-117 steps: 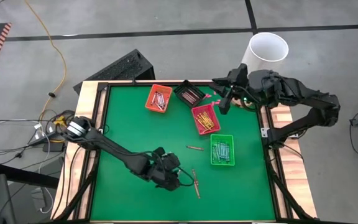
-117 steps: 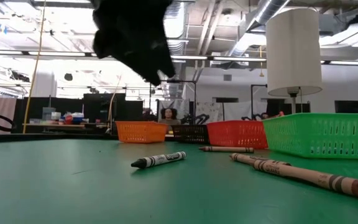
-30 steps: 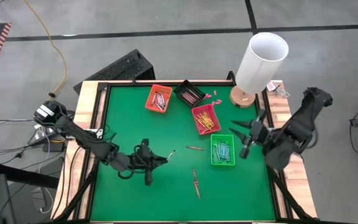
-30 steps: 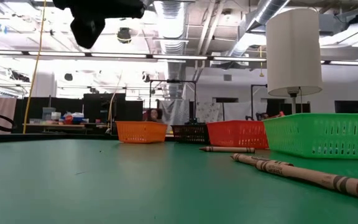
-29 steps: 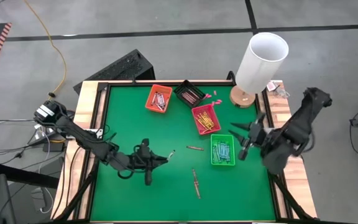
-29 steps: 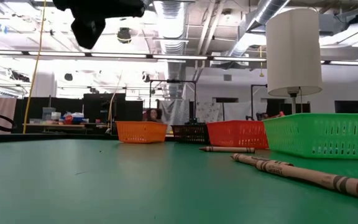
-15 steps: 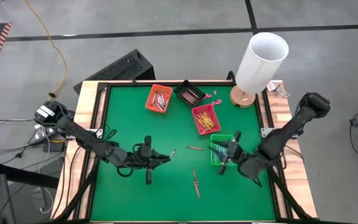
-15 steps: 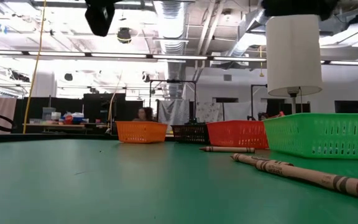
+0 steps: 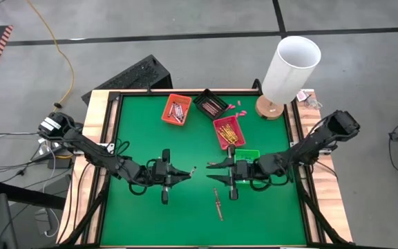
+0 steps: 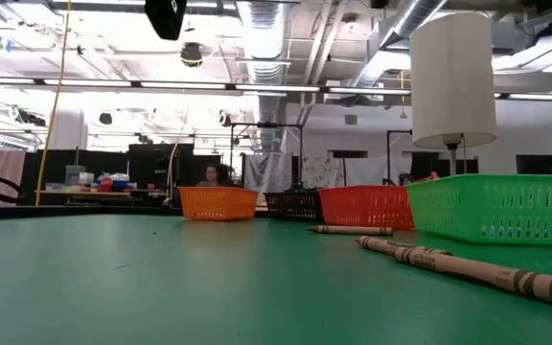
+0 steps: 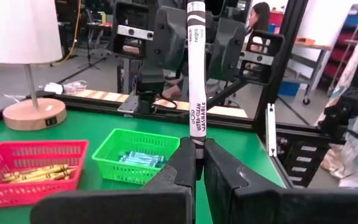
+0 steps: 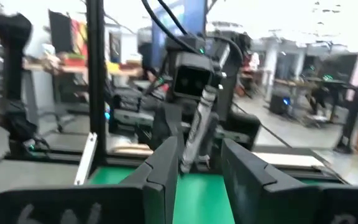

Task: Sort crayons
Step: Put the black crayon into the orange bin

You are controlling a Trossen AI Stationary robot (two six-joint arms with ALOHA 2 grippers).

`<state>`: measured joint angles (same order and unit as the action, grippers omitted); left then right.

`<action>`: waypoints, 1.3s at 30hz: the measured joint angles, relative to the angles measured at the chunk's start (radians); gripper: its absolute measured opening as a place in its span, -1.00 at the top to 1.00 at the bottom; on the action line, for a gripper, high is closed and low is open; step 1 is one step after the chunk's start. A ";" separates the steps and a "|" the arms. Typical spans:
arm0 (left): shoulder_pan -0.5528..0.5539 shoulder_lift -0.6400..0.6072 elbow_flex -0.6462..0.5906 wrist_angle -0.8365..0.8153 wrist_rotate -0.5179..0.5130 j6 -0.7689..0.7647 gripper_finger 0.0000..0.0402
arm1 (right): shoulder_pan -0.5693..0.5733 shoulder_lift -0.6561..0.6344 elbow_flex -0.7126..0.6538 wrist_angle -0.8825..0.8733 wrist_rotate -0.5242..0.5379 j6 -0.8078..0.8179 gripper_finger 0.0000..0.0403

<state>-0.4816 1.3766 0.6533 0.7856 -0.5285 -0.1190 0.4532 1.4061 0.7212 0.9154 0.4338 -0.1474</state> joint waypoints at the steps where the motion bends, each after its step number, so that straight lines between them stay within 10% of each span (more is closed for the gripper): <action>1: 0.000 0.000 0.000 0.006 0.000 0.011 1.00 | -0.010 0.011 0.001 0.018 -0.017 0.004 0.37; 21: 0.002 0.000 0.000 0.039 0.009 0.073 1.00 | -0.122 0.205 0.212 -0.020 -0.143 0.033 -0.11; 32: 0.002 0.000 0.000 0.035 0.001 0.091 1.00 | -0.121 0.205 0.224 -0.051 -0.151 0.035 0.87; 39: 0.002 0.000 0.001 0.016 -0.038 0.092 0.95 | -0.122 0.205 0.224 -0.063 -0.123 0.050 0.97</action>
<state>-0.4797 1.3762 0.6538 0.8018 -0.5669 -0.0272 0.3317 1.6108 0.9455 0.8521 0.3108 -0.0978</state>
